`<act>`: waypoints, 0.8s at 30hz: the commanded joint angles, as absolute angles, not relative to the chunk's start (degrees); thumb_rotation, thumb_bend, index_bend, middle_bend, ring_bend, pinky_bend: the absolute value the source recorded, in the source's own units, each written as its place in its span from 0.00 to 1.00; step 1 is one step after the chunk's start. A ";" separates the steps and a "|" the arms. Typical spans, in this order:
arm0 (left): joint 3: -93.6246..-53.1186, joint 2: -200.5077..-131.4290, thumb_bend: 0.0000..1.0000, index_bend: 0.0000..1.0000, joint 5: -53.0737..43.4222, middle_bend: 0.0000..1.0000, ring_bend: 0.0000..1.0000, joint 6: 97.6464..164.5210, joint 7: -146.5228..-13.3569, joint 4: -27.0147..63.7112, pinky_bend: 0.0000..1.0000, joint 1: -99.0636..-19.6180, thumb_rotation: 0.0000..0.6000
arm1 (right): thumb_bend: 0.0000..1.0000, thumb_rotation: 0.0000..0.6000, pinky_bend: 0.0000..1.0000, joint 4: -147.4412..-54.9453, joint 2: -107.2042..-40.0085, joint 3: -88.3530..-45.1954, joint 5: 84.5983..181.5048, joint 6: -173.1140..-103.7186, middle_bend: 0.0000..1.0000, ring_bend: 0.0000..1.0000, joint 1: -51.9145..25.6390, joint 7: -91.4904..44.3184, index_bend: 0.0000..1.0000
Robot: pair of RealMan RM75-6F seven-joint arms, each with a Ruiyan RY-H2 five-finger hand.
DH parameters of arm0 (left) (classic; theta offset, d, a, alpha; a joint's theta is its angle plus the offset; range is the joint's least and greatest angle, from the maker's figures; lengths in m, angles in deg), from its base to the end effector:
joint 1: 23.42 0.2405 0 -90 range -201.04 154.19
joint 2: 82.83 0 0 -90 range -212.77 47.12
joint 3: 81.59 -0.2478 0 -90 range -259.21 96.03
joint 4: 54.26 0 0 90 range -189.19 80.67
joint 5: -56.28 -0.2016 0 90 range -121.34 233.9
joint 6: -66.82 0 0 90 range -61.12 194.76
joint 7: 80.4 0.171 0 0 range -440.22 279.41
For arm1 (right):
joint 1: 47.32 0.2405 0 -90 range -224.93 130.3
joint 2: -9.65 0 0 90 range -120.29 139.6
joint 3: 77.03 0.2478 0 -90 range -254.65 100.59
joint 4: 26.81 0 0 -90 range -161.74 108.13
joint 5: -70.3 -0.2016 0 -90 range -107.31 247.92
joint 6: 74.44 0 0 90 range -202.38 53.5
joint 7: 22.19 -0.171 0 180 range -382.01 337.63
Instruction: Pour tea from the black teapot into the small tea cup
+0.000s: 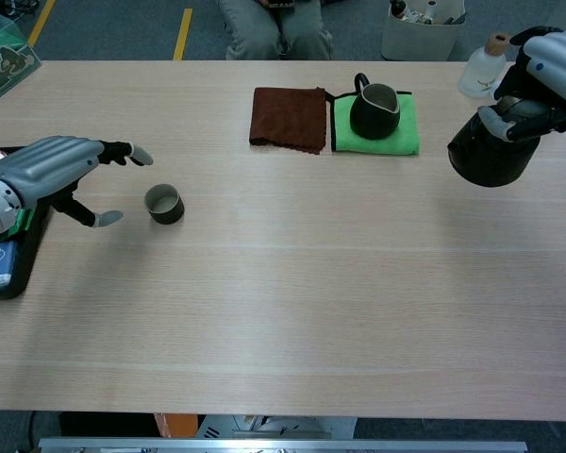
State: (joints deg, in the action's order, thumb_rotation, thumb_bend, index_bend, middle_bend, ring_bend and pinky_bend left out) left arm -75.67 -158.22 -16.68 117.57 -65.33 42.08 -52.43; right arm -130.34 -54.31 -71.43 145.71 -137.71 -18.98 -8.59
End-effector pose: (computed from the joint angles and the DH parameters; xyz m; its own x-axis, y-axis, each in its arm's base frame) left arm -0.2023 0.2930 0.0163 0.4494 0.4133 0.7920 0.8836 -0.3361 -0.3260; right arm -0.1932 -0.3024 0.0999 0.4705 -0.1950 0.8606 -0.8627 -0.3066 0.4021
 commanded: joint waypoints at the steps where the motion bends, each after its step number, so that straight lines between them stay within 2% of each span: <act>1: -74.77 -161.34 0.29 0.16 -11.53 0.18 0.20 115.31 -61.45 39.35 0.20 -55.11 1.00 | 0.46 0.79 0.11 -130.40 -54.13 -71.43 145.81 -137.71 1.00 0.97 -19.07 -8.75 1.00; 8: -75.16 -165.62 0.28 0.16 -2.93 0.16 0.19 113.86 -55.50 34.89 0.20 -58.45 1.00 | 0.46 0.80 0.11 -130.41 -53.63 -71.54 146.21 -137.57 1.00 0.97 -19.30 -9.44 1.00; 24: -76.68 -171.47 0.28 0.21 4.41 0.16 0.19 114.46 -52.04 27.53 0.20 -61.67 1.00 | 0.45 0.80 0.11 -129.79 -53.01 -71.63 147.03 -137.35 1.00 0.97 -19.73 -11.19 1.00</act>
State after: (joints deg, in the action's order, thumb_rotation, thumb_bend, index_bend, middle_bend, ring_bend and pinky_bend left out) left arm -76.62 -171.35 4.29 114.42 -52.03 27.65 -61.57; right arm -129.81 -53.02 -71.63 147.02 -137.37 -19.72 -11.16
